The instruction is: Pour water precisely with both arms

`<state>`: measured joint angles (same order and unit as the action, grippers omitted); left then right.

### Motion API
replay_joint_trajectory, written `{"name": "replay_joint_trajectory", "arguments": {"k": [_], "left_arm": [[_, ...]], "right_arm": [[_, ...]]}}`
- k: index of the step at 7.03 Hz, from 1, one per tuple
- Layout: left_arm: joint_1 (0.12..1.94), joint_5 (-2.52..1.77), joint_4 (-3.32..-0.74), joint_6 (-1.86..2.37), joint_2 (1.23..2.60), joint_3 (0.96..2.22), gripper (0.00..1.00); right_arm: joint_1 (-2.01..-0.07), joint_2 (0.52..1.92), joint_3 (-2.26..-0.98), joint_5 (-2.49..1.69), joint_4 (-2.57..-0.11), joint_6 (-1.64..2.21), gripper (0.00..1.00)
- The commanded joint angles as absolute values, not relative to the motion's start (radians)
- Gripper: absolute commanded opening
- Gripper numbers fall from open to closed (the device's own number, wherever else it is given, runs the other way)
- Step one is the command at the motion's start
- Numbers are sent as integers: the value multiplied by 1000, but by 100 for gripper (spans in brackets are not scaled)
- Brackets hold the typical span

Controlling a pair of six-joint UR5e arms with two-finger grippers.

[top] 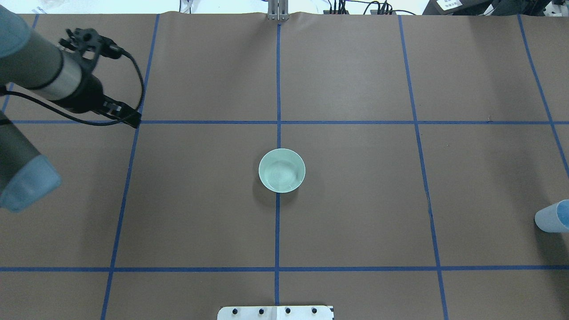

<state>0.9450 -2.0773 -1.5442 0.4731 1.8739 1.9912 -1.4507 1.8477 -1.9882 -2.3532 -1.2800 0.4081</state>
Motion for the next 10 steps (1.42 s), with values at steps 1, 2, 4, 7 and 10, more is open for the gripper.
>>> {"name": "replay_joint_trajectory", "arguments": {"k": [1,2,4,7,10], "left_arm": [[1182,-2138,-1540,78,1732,1950,100],[1304,-2213,-1540,-96,1708,1877,100],[1443,-2229,-1562,-190,1623,1745,100],[1534,-2233,-1681,-195,1565,1693,100],[1534,-2233,-1681,-193,1565,1695,100]], "right_arm": [[-1375,1960,-2165,-2345,-1281,610,100],[-1317,1963,-2207,-2315,-1279,715,100],[-1141,1982,-2304,-2165,-1279,971,100],[-866,1983,-2342,-1863,-1279,1307,100],[-434,2060,-2329,-1341,-1284,1832,100]]}}
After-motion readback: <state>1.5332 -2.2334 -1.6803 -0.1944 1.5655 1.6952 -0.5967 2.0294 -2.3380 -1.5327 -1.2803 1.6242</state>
